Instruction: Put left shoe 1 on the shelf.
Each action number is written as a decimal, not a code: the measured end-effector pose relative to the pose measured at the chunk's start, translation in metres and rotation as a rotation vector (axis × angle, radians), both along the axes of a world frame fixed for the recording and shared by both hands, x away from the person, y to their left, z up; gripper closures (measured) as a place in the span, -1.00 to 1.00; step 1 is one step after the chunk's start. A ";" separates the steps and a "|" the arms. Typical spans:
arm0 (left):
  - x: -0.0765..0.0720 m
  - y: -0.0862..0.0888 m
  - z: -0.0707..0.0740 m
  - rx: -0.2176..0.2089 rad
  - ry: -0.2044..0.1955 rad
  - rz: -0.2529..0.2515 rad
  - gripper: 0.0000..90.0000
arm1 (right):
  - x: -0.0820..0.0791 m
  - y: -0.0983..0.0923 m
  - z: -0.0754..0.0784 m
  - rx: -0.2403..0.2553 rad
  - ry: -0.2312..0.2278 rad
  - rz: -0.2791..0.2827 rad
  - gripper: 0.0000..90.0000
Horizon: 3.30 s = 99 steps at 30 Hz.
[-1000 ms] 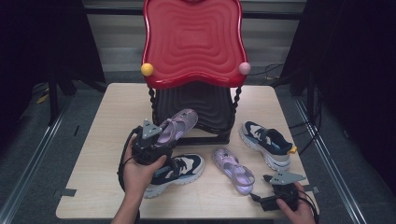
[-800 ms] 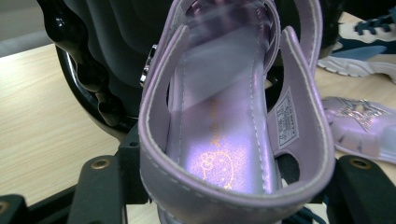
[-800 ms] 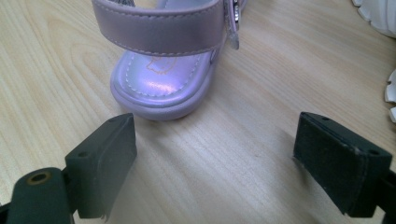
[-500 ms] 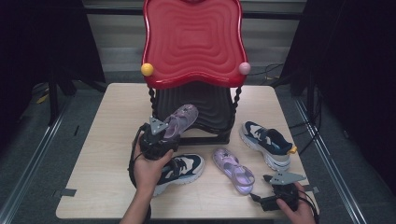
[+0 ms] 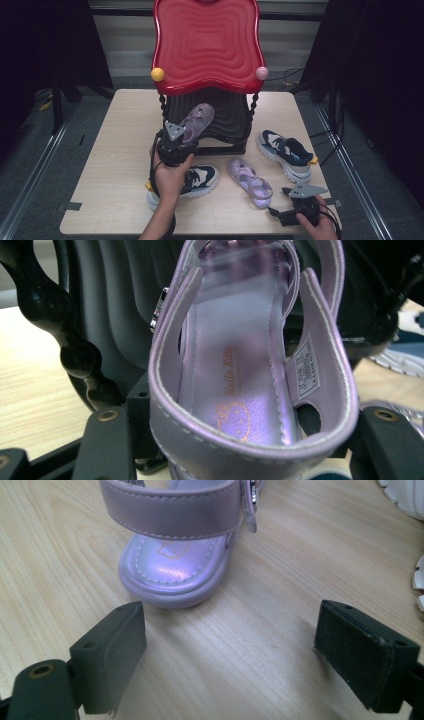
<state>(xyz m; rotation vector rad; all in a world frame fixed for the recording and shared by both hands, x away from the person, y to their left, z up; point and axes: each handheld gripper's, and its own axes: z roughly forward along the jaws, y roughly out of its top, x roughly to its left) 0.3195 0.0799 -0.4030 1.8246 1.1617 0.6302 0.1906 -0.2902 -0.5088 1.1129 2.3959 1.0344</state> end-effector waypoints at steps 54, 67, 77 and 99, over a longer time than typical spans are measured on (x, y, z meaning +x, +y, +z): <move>0.063 -0.043 -0.001 -0.048 -0.148 0.271 -0.17 | -0.001 0.000 0.000 0.000 -0.003 0.028 -0.72; 0.069 -0.050 -0.011 0.007 -0.094 0.256 -0.24 | -0.001 0.001 0.000 0.002 -0.003 0.034 -0.72; 0.067 -0.054 -0.007 0.033 -0.080 0.204 -0.38 | -0.001 0.001 0.000 0.002 -0.003 0.034 -0.72; 0.062 -0.048 -0.011 0.086 -0.066 0.130 -0.39 | -0.001 0.001 0.000 0.002 -0.003 0.034 -0.72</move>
